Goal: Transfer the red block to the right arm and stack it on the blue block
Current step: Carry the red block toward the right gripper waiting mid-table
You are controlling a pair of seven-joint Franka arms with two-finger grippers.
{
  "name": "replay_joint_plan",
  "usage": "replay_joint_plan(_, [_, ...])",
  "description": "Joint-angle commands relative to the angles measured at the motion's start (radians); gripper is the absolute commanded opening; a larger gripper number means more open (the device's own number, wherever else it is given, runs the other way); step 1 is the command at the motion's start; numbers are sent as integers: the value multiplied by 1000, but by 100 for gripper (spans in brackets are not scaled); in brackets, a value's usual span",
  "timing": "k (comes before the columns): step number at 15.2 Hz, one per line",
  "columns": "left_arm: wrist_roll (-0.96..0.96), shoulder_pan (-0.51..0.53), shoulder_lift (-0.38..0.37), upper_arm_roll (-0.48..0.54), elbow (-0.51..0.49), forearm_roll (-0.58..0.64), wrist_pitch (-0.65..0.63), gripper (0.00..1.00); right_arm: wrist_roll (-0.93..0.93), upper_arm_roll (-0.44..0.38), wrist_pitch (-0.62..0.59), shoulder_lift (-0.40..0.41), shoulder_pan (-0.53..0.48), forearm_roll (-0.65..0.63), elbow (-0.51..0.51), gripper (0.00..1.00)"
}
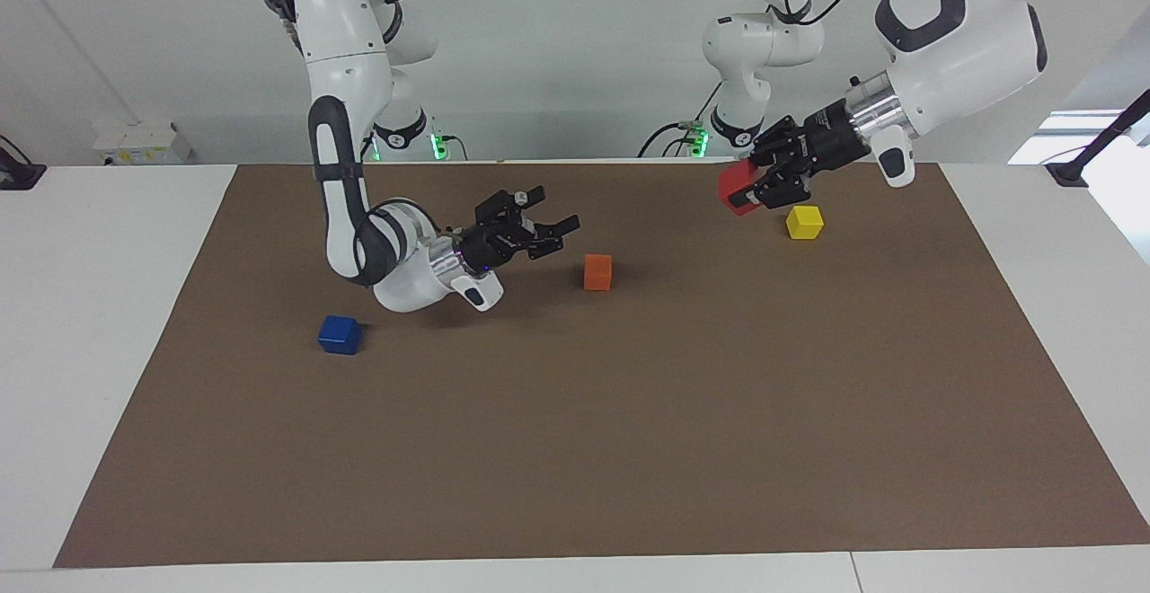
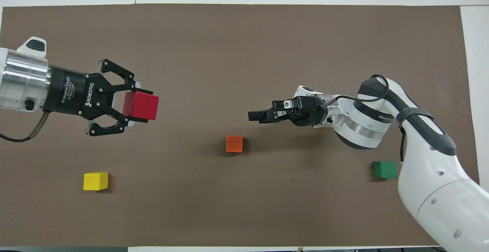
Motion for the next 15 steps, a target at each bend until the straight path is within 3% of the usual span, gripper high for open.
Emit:
replay_joint_plan(1, [-109, -50, -65, 7, -125, -97, 132, 0, -21, 2, 10, 12, 13, 19, 15, 100])
replay_joint_plan(5, [-194, -192, -123, 7, -268, -154, 359, 0, -23, 2, 11, 13, 15, 21, 15, 100])
replay_joint_plan(8, [-440, -272, -120, 7, -279, -191, 494, 0, -24, 4, 22, 13, 16, 22, 15, 100])
replay_joint_plan(12, [-442, -379, -120, 5, -302, -206, 632, 0, -31, 4, 33, 13, 30, 33, 15, 100])
replay_joint_plan(15, [-442, -468, -120, 7, -316, -283, 750, 0, -37, 4, 36, 13, 33, 35, 15, 100])
